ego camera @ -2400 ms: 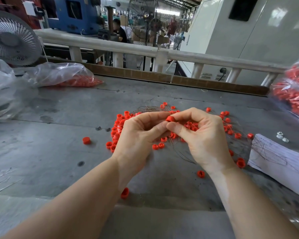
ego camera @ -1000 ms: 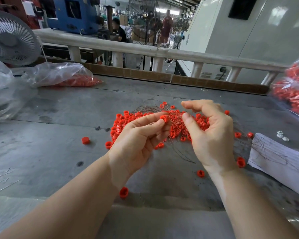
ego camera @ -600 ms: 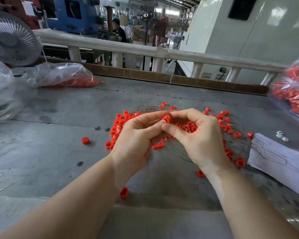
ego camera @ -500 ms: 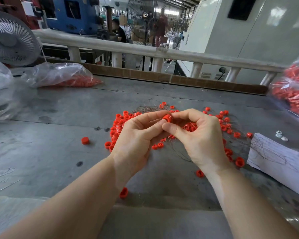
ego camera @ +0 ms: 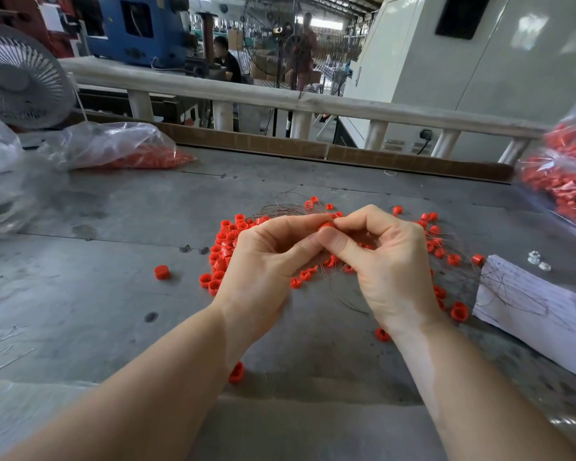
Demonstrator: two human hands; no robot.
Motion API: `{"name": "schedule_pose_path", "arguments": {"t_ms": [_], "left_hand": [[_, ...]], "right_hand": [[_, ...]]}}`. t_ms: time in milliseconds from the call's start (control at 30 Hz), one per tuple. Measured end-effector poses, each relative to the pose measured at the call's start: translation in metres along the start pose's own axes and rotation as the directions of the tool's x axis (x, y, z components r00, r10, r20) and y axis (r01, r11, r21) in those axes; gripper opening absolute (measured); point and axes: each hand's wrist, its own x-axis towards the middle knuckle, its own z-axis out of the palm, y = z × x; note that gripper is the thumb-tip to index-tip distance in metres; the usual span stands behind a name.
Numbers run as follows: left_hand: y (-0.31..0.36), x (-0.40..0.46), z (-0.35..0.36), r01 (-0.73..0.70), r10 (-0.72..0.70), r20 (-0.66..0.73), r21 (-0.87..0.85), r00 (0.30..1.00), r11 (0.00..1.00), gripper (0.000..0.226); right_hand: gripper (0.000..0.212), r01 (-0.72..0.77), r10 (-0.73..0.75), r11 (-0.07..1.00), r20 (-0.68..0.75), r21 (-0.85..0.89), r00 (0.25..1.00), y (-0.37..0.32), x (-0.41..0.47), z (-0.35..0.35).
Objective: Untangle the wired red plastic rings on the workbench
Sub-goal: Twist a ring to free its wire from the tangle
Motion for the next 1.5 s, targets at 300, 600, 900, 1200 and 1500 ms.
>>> {"name": "schedule_pose_path", "arguments": {"t_ms": [300,600,900,1200,1500], "left_hand": [[0.0004,-0.0011,0.0004,-0.059,0.062,-0.019,0.114,0.998,0.992,0.018],[0.0043,-0.0016,0.0023,-0.040,0.042,-0.011,0.137,0.999,0.990,0.018],[0.0067,0.0006,-0.0004,-0.095,0.109,-0.024,0.335,0.994,0.938,0.022],[0.0063,-0.0007,0.0022,-0.125,0.135,-0.004,0.354,0.991,0.927,0.026],[0.0061,-0.0011,0.0028,-0.057,0.062,-0.014,0.219,0.998,0.974,0.024]], "right_hand": [[0.011,-0.041,0.039,0.992,0.015,0.116,0.999,0.0016,0.0014,-0.0003],[0.008,-0.172,0.160,0.946,0.066,0.276,0.985,0.0041,0.0026,-0.0010],[0.013,-0.464,0.398,0.722,0.241,0.513,0.885,0.0049,0.0056,-0.0017],[0.013,-0.517,0.415,0.628,0.311,0.582,0.855,0.0026,0.0078,-0.0034],[0.025,-0.458,0.275,0.699,0.385,0.549,0.881,0.0012,0.0039,-0.0007]]}}
